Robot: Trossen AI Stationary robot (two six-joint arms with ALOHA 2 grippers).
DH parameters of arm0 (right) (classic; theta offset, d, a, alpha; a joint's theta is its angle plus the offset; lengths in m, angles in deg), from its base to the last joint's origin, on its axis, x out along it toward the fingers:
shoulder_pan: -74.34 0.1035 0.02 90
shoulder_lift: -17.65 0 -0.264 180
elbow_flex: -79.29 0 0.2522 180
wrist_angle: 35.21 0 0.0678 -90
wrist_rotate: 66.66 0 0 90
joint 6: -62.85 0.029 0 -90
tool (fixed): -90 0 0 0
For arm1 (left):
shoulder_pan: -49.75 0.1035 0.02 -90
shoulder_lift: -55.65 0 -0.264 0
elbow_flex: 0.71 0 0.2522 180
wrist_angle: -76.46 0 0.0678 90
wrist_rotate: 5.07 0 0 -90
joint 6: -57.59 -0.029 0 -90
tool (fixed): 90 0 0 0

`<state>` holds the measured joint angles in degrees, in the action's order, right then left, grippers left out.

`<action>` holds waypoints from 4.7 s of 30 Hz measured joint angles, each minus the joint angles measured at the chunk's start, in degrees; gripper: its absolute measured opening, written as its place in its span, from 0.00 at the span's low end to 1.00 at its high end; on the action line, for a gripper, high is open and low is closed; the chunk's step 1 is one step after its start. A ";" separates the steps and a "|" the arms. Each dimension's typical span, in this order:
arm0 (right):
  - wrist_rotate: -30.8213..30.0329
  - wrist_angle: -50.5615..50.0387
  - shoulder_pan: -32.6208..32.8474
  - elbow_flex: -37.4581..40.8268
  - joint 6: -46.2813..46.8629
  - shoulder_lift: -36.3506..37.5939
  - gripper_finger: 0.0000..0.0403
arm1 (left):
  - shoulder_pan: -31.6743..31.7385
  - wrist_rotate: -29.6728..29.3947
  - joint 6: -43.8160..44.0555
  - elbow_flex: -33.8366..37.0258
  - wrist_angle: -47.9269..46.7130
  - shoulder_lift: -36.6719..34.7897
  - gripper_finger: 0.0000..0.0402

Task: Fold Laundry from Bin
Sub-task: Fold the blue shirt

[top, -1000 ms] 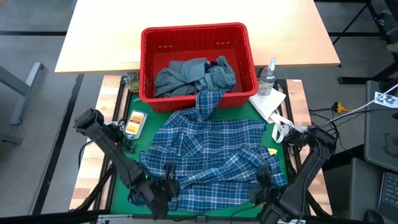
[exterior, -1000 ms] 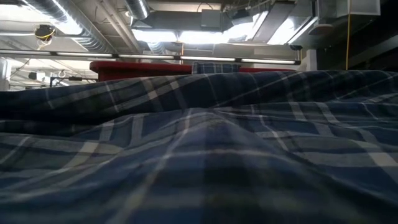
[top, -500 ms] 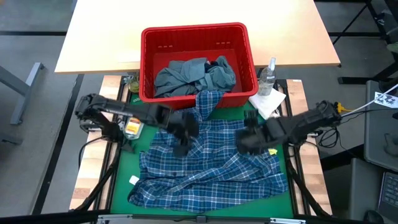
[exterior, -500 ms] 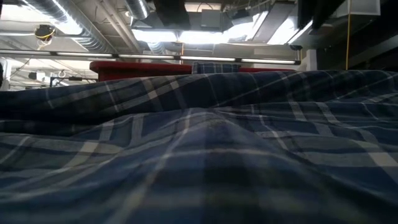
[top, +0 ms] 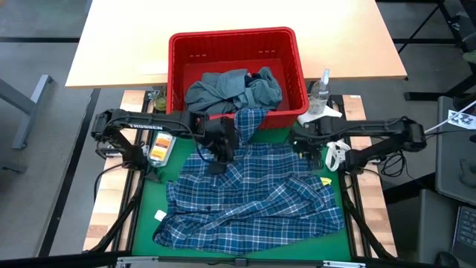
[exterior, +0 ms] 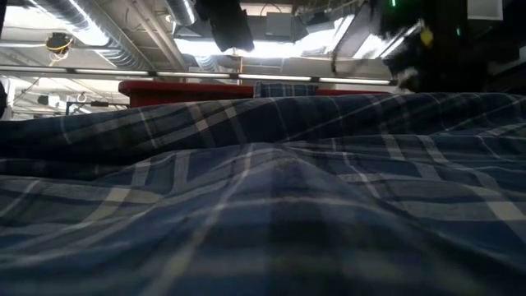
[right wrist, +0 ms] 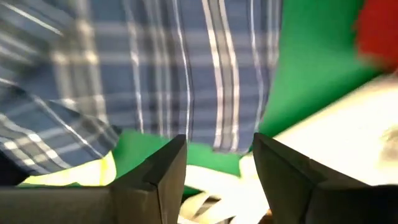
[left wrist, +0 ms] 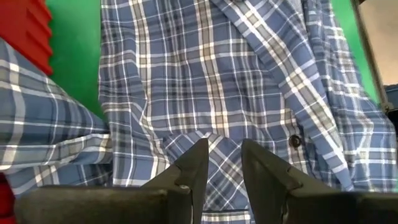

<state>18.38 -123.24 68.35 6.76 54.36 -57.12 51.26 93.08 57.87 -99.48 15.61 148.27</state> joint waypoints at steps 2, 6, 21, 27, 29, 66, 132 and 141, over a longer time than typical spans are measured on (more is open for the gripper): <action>1.52 1.13 -2.93 3.72 0.80 1.22 0.46 | -0.58 -0.51 0.01 0.00 -0.02 0.00 0.23; 2.10 3.04 -6.93 8.78 0.50 2.11 0.46 | -1.96 -0.53 -1.04 0.00 0.02 0.00 0.23; -2.52 7.02 -9.82 15.44 -2.11 1.87 0.46 | -5.11 -6.33 -2.34 0.00 0.20 0.01 0.23; -0.62 7.02 -9.82 17.09 3.03 1.87 0.46 | -5.29 -6.44 -2.32 0.00 0.20 0.00 0.23; 0.41 7.01 -9.79 17.54 4.66 1.87 0.46 | -5.29 -6.44 -2.32 0.00 0.20 0.02 0.23; -2.84 25.79 -9.73 30.45 23.71 2.02 0.24 | -5.31 -6.99 -2.27 0.00 0.20 0.02 0.23; 3.53 -15.77 -10.17 -19.47 3.48 1.49 0.01 | 15.82 -23.60 11.13 0.02 9.37 0.07 0.48; 3.51 -15.75 -10.17 -19.47 1.98 1.49 0.01 | 18.60 -15.87 17.15 0.02 10.27 0.07 0.47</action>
<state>21.89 -138.99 58.18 -12.71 56.35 -55.63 69.86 77.22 75.01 -99.46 25.88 148.33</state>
